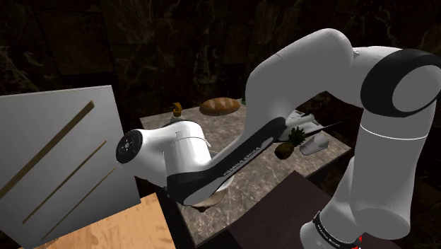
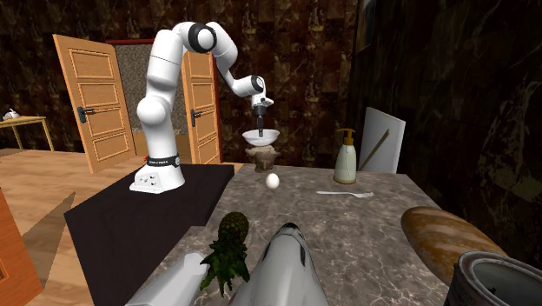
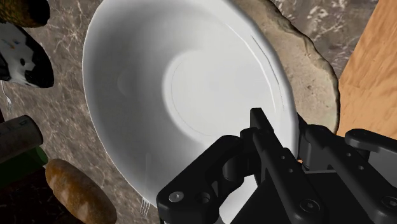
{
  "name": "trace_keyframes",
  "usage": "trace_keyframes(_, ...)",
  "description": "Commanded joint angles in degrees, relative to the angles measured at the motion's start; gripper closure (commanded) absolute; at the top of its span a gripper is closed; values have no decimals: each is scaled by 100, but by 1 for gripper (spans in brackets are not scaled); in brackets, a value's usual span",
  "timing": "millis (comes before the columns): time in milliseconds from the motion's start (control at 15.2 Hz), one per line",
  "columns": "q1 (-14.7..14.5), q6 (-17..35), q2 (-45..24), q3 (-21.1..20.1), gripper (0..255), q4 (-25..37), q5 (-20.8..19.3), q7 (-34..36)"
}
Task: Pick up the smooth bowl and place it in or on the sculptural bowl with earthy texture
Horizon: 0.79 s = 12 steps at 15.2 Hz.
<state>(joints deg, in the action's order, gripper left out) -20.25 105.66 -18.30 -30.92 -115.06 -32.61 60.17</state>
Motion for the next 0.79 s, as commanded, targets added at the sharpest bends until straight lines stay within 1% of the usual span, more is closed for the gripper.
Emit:
trace_keyframes(0, -2, 33, -27, 8, 255, -11, -23, 21)
trace_keyframes(396, -3, 33, -27, 9, 255, -11, -23, 21)
trace_keyframes(462, -3, 33, -27, 9, 0, -12, -23, 21)
trace_keyframes(726, -2, 33, -27, 9, 0, -11, -23, 21)
